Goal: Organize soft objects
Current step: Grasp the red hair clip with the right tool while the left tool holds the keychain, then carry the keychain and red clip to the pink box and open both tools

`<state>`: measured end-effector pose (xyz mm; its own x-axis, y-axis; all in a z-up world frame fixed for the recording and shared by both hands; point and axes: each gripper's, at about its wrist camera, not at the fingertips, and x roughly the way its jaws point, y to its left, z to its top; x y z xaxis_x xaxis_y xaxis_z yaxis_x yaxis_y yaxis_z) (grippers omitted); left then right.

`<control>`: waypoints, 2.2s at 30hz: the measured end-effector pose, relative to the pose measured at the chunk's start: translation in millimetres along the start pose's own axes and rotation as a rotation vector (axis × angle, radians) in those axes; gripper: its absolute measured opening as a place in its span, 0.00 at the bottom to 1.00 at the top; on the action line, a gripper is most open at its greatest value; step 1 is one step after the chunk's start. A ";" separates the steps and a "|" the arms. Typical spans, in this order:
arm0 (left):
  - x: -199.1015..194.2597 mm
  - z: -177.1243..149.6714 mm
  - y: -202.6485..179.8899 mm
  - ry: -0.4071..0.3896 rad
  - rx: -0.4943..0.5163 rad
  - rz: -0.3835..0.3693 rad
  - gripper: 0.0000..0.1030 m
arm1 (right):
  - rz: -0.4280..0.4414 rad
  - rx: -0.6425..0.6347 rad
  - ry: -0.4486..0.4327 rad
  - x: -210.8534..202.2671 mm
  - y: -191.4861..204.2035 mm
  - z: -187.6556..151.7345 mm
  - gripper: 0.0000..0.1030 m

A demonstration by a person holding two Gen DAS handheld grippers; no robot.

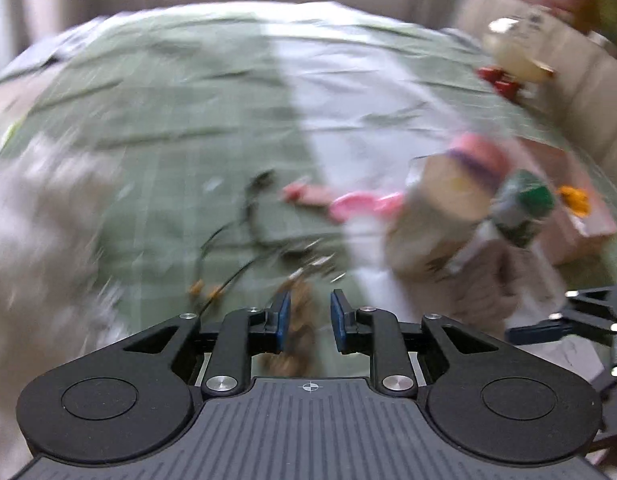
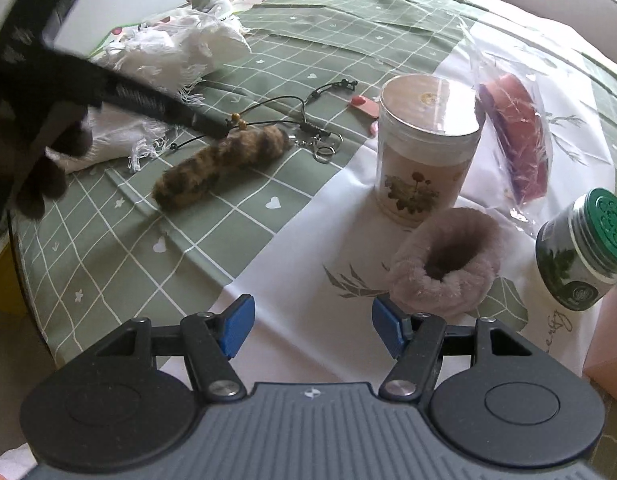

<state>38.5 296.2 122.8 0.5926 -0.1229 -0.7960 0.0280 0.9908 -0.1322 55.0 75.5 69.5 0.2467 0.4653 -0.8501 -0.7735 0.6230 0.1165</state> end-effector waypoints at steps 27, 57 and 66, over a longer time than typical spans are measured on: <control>82.4 -2.5 -0.7 0.065 -0.108 0.163 0.15 | -0.025 -0.003 -0.018 -20.4 -11.7 -7.6 0.50; 1.9 -58.2 59.9 -0.167 -0.476 -0.032 0.15 | -0.198 -0.101 0.576 194.1 3.8 265.8 0.17; -55.9 10.3 38.3 -0.264 -0.349 0.078 0.15 | -0.026 0.000 0.387 57.5 -5.9 266.0 0.17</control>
<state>14.8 341.6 168.3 0.7684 0.0152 -0.6398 -0.2720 0.9127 -0.3049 229.1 265.9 156.6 0.0276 0.1772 -0.9838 -0.7699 0.6315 0.0921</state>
